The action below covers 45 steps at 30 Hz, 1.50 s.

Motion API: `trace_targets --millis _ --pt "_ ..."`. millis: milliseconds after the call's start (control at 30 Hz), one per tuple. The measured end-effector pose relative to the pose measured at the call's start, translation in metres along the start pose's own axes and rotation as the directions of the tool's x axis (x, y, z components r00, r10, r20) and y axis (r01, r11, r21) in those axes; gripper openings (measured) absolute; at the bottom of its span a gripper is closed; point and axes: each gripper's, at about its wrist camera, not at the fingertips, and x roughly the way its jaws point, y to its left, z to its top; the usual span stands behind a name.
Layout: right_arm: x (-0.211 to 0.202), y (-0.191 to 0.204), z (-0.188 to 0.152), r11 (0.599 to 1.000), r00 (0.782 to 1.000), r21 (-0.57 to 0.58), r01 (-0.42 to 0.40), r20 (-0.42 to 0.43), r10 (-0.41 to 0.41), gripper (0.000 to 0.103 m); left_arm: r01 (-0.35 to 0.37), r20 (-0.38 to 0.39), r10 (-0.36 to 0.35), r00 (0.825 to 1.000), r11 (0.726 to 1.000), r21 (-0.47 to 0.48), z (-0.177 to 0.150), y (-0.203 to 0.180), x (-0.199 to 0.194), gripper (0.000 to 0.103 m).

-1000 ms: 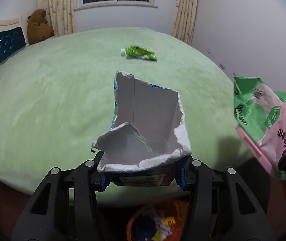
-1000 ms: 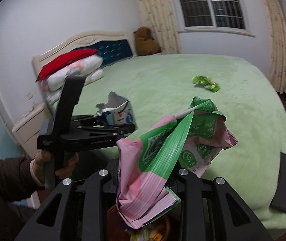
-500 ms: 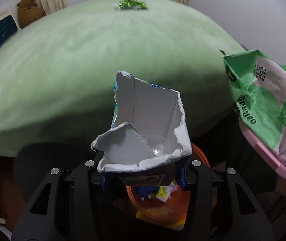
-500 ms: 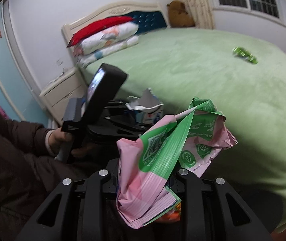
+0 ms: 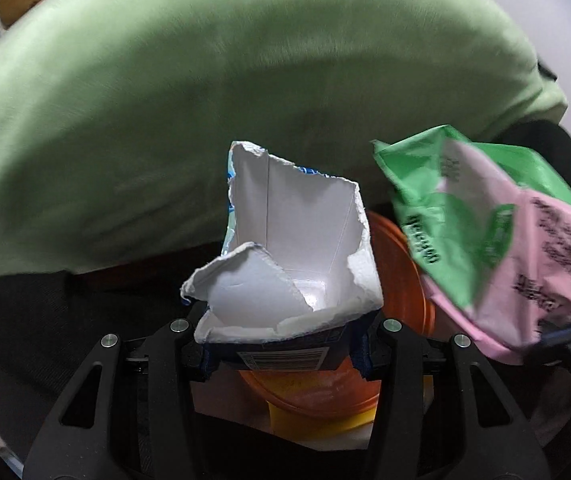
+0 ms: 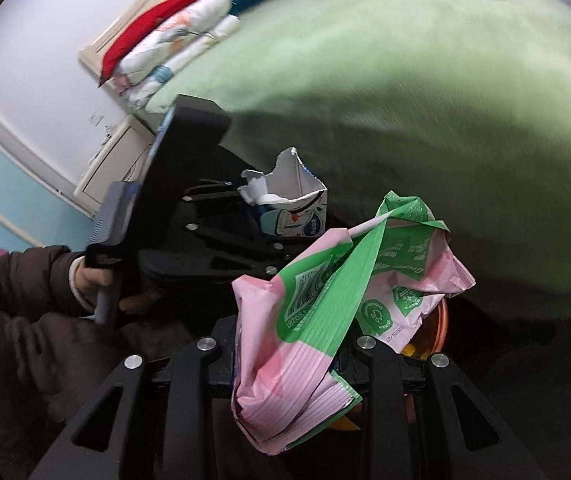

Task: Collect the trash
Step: 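Carry the torn carton and pink-green snack bag over the orange bucket, then open both tools to drop the carton and snack bag into the bucket, then move both tools back over the bed toward the green packet and cap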

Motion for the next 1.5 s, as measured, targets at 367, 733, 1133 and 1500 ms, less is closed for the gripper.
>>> trace_targets --millis 367,733,1133,1500 --pt "0.053 -0.027 0.004 0.996 0.989 0.084 -0.023 -0.147 0.036 0.031 0.040 -0.226 -0.045 0.973 0.999 -0.025 0.002 0.012 0.062 0.048" --pt "0.057 -0.051 0.014 0.988 0.986 0.155 -0.015 -0.162 0.040 0.064 0.003 -0.297 -0.032 0.954 0.995 -0.097 0.008 0.034 0.081 0.079" --pt "-0.014 -0.036 0.022 0.997 1.000 0.082 0.006 -0.006 -0.006 0.064 -0.017 -0.211 0.002 0.978 0.998 -0.068 0.022 0.034 0.044 0.079" --pt "-0.093 -0.033 0.095 0.985 0.948 -0.029 0.172 0.276 -0.158 0.087 -0.003 0.193 0.008 0.981 1.000 -0.028 0.076 0.033 -0.084 0.086"
